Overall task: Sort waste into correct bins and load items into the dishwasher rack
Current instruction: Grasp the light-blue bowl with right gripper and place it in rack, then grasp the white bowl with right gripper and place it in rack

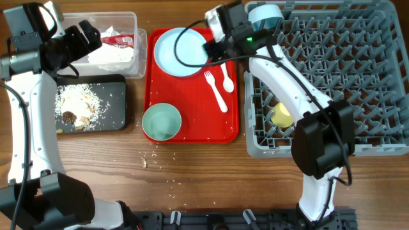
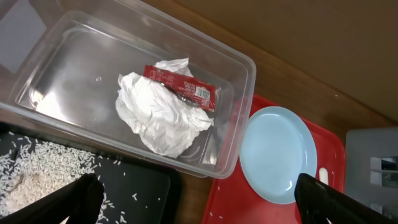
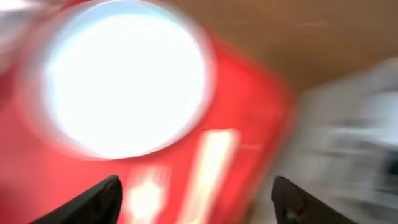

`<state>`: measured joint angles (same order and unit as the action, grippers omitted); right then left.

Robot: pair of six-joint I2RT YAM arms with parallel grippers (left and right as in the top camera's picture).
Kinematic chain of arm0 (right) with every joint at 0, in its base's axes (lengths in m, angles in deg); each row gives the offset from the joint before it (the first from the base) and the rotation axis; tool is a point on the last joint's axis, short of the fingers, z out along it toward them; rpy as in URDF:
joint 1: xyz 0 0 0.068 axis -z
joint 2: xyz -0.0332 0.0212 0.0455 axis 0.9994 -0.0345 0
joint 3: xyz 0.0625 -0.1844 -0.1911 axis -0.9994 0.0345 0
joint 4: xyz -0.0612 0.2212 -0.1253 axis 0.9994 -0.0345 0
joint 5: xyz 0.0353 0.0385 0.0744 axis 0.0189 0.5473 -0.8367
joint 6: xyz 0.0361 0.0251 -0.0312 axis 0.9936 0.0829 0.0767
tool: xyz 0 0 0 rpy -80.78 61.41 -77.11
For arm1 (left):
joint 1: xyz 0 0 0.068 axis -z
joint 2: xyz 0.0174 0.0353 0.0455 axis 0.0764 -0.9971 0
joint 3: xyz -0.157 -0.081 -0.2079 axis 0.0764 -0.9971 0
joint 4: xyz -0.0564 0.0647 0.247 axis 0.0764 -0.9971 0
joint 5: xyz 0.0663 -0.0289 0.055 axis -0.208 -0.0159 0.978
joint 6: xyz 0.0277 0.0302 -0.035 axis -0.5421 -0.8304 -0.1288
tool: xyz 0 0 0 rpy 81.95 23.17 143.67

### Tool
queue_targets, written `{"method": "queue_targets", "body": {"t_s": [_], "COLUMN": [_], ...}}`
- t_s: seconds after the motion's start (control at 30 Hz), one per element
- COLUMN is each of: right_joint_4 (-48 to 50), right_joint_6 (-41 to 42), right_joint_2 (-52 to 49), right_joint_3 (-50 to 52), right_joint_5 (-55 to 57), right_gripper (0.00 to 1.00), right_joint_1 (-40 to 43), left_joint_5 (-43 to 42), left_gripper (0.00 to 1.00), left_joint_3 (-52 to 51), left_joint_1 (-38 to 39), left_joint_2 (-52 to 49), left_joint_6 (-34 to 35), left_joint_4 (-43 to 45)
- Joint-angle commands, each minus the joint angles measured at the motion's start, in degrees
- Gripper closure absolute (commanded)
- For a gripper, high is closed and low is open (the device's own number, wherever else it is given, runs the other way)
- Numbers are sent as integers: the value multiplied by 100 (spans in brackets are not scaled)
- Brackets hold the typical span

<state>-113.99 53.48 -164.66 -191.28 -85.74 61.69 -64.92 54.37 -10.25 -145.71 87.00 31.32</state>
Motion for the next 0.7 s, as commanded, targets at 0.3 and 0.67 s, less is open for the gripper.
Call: {"method": "queue_targets", "body": {"t_s": [0.3, 0.67], "right_joint_4": [-1364, -1121], "right_joint_6": [-1897, -2065], "right_joint_2": [-509, -944], "right_joint_3": [22, 22], "right_joint_5": [116, -7], "right_gripper": [15, 84], "right_joint_1": [-1755, -1720], "left_joint_5": [55, 52], "left_gripper": [0, 0], "left_joint_3": [59, 59], "left_joint_1": [-28, -28], "left_joint_2": [22, 22], "left_joint_6": [31, 31], "left_joint_4": [13, 13]}}
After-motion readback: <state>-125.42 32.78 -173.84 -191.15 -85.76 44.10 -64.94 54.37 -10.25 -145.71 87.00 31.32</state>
